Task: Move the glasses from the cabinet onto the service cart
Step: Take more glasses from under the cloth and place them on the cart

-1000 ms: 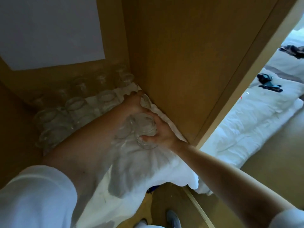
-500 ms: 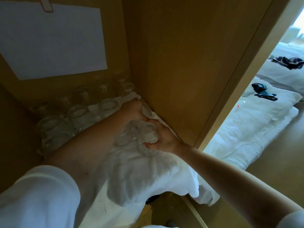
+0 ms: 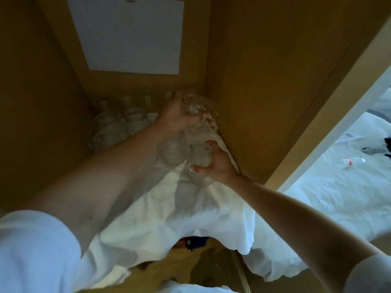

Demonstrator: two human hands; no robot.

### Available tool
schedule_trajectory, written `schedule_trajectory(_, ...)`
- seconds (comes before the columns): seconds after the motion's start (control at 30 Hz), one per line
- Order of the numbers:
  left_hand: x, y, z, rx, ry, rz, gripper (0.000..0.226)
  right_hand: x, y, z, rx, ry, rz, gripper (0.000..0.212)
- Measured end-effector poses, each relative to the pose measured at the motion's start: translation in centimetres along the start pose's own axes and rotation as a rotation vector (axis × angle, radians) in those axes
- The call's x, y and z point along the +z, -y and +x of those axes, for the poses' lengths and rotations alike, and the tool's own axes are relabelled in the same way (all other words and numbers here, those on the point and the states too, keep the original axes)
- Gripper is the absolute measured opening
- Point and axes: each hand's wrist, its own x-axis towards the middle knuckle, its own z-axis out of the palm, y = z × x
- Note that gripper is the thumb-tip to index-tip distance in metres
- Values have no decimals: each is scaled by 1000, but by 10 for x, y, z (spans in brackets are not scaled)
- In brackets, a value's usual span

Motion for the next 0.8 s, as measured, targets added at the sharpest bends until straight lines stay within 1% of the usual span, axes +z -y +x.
schedule_trajectory(0.1,-15,16,-33,-41,-128,-11,71,1,0,3,-32,-11,58,90)
schedule_trajectory(0.17,-28,29,-60,-90,-223,39,72,4,-2,1,-44,-17,-12,87)
schedule_trajectory(0.27,-47,47,-95,-165,-373,4,80,3,-3,-1,-97,-108,-120,87)
schedule_trajectory(0.37,-68,66,-127,-202,-458,40,76,6,-2,-7,-133,-119,-154,88)
schedule_trajectory(0.47,-81,83,-158,-217,-448,44,73,9,1,-18,-172,-112,-200,93)
schedule_trajectory(0.57,-80,102,-177,-267,-377,45,71,14,10,-27,-215,-27,-247,97)
schedule_trajectory(0.67,-71,104,-189,-291,-308,24,72,24,23,-35,-240,0,-234,102)
schedule_trajectory(0.73,-62,115,-196,-332,-290,20,72,34,29,-39,-226,28,-213,97)
schedule_trajectory(0.8,-58,122,-204,-351,-284,-4,78,43,31,-41,-219,43,-191,92)
